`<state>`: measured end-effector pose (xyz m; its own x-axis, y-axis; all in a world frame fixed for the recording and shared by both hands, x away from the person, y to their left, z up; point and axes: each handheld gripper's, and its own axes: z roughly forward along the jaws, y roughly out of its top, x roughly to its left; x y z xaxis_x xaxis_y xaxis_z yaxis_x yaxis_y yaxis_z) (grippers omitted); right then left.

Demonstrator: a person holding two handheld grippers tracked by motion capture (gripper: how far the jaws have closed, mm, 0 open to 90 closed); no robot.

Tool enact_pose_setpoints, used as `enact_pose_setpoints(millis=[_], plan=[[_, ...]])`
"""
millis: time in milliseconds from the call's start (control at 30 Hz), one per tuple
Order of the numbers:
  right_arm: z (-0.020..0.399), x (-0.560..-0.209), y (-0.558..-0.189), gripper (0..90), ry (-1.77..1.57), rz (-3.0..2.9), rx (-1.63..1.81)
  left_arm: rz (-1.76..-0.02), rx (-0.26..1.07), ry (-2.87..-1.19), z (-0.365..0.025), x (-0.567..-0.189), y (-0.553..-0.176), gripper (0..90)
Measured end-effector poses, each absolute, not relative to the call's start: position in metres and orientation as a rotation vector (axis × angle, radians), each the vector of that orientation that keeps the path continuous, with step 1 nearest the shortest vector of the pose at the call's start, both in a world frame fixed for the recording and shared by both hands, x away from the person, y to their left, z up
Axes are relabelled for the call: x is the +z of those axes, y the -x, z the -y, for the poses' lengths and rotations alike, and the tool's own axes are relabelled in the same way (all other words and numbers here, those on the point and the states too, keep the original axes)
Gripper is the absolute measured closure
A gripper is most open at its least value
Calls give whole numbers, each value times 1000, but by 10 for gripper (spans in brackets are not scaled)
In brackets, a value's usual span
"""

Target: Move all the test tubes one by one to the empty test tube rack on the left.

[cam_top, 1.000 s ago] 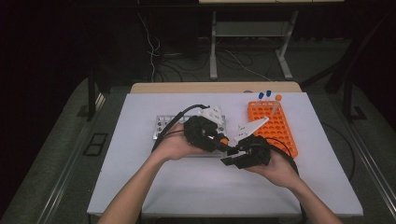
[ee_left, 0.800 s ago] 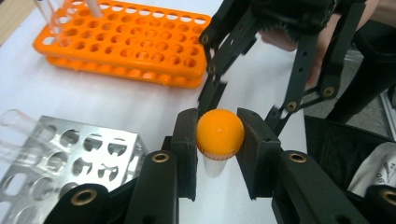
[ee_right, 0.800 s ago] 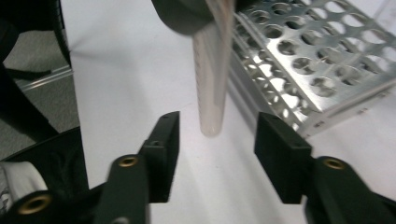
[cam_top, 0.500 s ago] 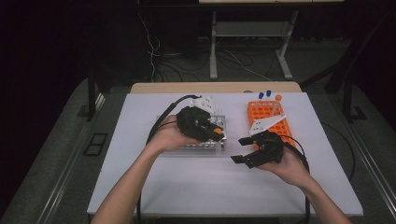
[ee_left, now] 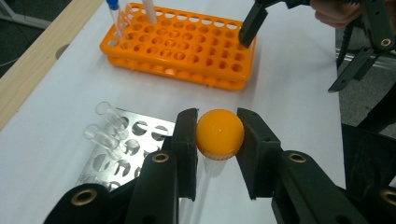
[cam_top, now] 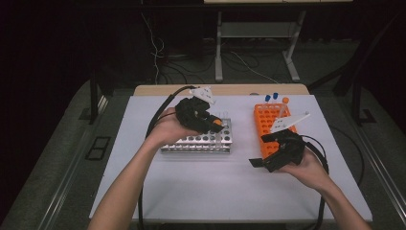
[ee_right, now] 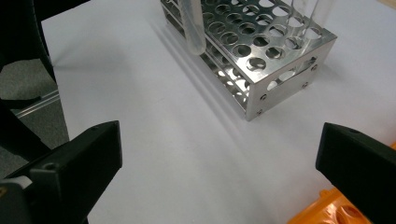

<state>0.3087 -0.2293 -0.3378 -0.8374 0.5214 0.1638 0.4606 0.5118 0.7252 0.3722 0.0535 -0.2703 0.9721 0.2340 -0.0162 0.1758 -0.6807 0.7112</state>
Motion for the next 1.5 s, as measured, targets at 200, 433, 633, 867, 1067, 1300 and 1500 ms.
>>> enact_pose_setpoints(millis=[200,433,633,867,1067,1300,1500], plan=[[240,-336,-311,0,-885,-2659,1243,-317,110,-2325,-57,-268,-383,685],[253,-334,-315,0,-909,-2638,1244,-352,138,-2324,-59,-267,-400,685],[264,-330,-318,0,-931,-2626,1227,-386,163,-2327,-60,-268,-415,685],[276,-326,-323,1,-964,-2605,1219,-423,192,-2308,-61,-268,-431,686],[284,-324,-327,1,-989,-2590,1217,-467,214,-2305,-63,-276,-445,686],[288,-327,-329,1,-1007,-2583,1210,-519,222,-2288,-65,-287,-459,686],[291,-332,-333,1,-1021,-2577,1206,-532,214,-2289,-66,-294,-465,686]])
